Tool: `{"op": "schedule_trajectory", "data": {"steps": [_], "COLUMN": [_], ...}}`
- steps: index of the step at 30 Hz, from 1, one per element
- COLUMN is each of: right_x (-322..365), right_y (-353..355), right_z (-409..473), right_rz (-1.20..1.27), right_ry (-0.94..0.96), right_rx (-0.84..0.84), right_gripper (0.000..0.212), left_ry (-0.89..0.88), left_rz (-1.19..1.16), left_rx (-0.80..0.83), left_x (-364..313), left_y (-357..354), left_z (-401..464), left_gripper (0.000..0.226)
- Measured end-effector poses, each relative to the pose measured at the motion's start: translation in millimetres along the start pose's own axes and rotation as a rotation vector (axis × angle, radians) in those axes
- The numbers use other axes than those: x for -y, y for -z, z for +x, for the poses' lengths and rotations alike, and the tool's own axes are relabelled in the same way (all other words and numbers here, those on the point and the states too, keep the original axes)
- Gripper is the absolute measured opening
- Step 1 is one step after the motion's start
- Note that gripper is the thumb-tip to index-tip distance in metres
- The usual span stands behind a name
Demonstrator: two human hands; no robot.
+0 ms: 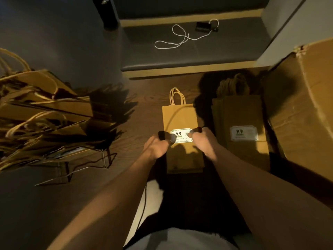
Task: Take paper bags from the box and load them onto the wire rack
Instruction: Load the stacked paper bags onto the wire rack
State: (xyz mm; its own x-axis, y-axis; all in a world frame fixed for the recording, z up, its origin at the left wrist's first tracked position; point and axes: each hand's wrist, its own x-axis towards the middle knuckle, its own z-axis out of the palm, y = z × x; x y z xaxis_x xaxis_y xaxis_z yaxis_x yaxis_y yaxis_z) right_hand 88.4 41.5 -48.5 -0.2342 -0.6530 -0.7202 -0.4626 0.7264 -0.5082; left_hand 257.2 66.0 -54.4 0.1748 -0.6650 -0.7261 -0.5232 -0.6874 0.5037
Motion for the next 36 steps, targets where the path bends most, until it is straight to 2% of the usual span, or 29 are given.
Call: {"op": "schedule_trajectory", "data": {"steps": [2,5,9,13,15,17,19,21,23,26,29,32,34,36], "right_x": [-3.6,-6.2,-13.9,-14.0,-8.8,-1.5,9.6,19.6,29.8,47.5,62.2,70.1,75.6,82.9], "right_y": [0.8,1.9,-0.8,0.5,2.7,8.3,11.3,9.8,5.9,-3.4,-12.7,-23.5,-36.1,-48.4], "right_z": [7.5,15.3,22.2,19.3,14.9,9.1,-3.8,-16.2,-27.3,-47.4,-72.0,-87.8,-95.8,-105.3], "right_rz": [0.001,-0.008,0.044,0.228,0.364,0.458,0.502,0.471,0.465,0.482,0.462,0.439,0.481,0.476], "right_ry": [-0.033,-0.08,-0.104,-0.018,0.021,0.052,0.056,0.08,0.125,0.246,0.34,0.435,0.431,0.395], "right_rx": [0.019,0.037,0.046,0.052,0.128,0.255,0.401,0.492,0.474,0.454,0.502,0.572,0.589,0.54], "right_gripper": [0.058,0.067,0.065,0.055,0.039,0.023,0.032,0.042,0.045,0.026,0.02,0.028,0.031,0.029], "left_ry": [-0.009,-0.015,0.03,0.025,-0.057,-0.136,-0.175,-0.219,-0.255,-0.255,-0.289,-0.309,-0.314,-0.279], "left_rz": [-0.005,-0.022,-0.056,-0.249,-0.344,-0.448,-0.491,-0.487,-0.485,-0.411,-0.331,-0.277,-0.281,-0.169], "left_rx": [0.014,0.017,-0.03,-0.045,-0.045,-0.058,-0.08,-0.104,-0.134,-0.177,-0.228,-0.274,-0.309,-0.387], "left_x": [-1.9,-2.4,0.9,9.9,7.9,5.0,4.9,4.5,6.2,10.8,28.1,50.1,70.1,92.8], "left_y": [-11.2,-22.2,-25.7,-22.7,-13.0,-3.6,11.3,25.4,38.7,63.7,88.3,109.8,124.5,141.4], "left_z": [4.9,15.3,22.8,23.9,15.7,11.8,4.6,-5.3,-13.5,-34.8,-58.1,-84.5,-104.1,-119.0], "left_gripper": [0.041,0.05,0.063,0.035,0.017,0.016,0.017,0.019,0.02,0.017,0.032,0.027,0.02,0.015]}}
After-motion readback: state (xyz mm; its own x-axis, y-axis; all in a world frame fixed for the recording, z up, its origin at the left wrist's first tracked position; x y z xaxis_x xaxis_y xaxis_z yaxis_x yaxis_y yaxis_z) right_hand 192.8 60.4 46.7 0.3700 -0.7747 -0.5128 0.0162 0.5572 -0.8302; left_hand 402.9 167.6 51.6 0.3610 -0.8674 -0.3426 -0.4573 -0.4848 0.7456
